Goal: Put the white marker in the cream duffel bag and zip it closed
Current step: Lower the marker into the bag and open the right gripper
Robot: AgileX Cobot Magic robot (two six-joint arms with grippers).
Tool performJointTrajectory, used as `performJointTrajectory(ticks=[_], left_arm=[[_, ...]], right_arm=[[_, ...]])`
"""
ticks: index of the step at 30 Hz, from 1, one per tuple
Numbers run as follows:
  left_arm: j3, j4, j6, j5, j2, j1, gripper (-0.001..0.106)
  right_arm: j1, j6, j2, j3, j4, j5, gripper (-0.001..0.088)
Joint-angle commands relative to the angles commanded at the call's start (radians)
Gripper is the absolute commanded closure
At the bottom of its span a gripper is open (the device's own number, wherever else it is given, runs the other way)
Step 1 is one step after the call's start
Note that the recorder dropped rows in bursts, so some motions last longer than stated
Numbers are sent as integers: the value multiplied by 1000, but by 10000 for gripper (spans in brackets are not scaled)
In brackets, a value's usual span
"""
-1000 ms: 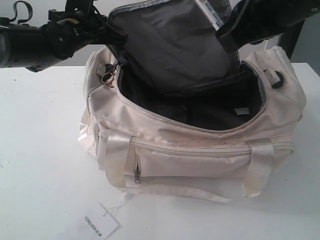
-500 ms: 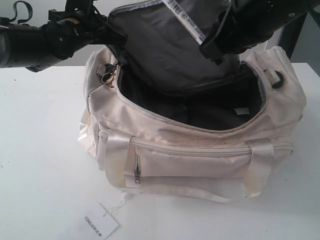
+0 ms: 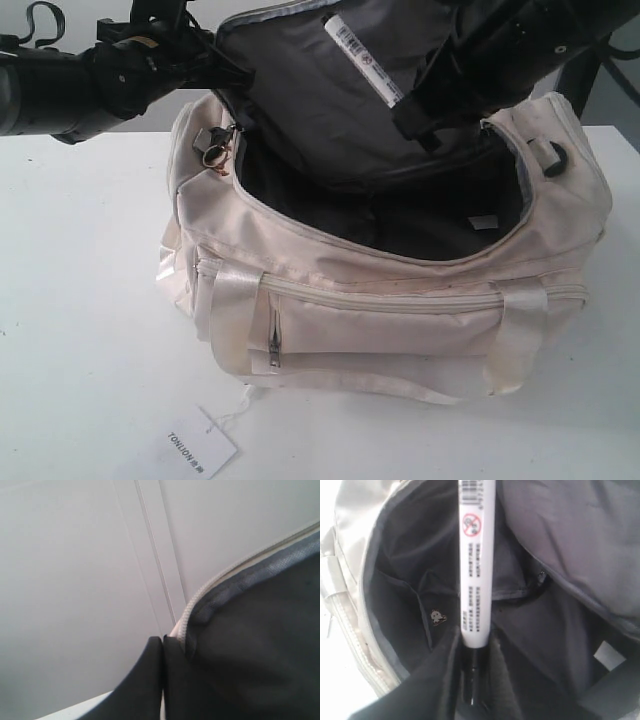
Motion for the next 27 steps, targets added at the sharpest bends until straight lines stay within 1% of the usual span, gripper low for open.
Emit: performJointTrajectory(ticks=[8, 27], left_arm=[[0, 0, 0, 0, 0, 0, 1053], [0, 0, 0, 0, 0, 0, 1053]], right_arm=[[0, 0, 63, 29, 5, -2, 868], [0, 2, 176, 29, 5, 2, 868]])
